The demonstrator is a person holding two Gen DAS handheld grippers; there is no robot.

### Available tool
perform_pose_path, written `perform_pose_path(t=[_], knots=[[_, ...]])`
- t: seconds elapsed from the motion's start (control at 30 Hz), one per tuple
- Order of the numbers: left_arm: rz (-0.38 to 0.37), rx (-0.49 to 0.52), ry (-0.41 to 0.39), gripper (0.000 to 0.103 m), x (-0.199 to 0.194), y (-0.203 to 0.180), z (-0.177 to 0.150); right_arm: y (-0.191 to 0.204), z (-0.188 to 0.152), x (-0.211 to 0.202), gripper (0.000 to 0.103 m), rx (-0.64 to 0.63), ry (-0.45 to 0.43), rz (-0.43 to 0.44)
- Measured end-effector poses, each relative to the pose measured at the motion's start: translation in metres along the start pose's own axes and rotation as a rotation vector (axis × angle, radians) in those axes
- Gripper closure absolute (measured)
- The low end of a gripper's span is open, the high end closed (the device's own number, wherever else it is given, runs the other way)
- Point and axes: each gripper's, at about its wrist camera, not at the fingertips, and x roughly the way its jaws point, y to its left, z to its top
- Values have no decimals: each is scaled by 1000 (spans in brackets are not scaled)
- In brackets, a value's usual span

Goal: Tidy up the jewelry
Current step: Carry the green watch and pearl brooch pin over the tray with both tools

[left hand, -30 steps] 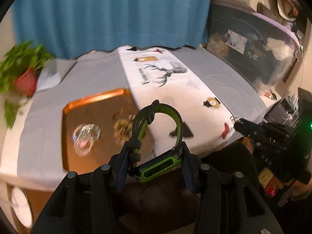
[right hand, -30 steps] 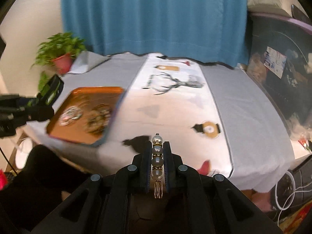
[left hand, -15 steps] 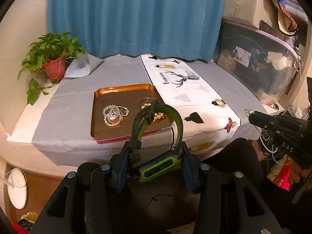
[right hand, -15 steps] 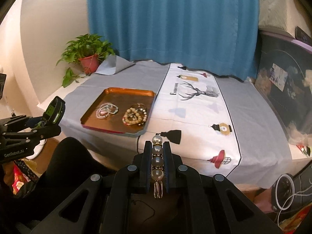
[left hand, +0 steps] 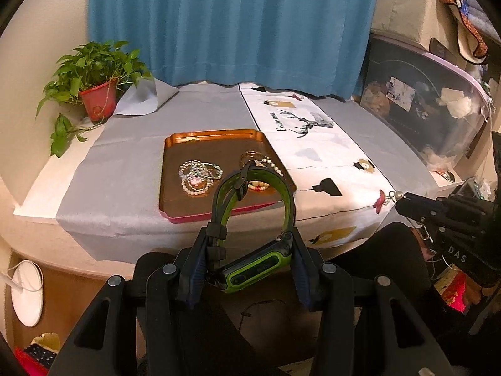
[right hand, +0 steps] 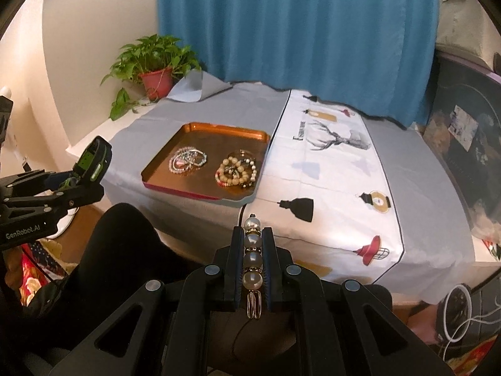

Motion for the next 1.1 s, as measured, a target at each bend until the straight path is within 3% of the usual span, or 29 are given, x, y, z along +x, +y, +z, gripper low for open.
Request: perform_pose_path(t=[0.47, 1.1], knots=[[11, -25, 36, 59, 33, 24, 17, 6, 19, 48, 91, -17, 69, 13], [36, 7, 55, 59, 105, 46, 73, 16, 87, 142, 91, -38, 92, 40]])
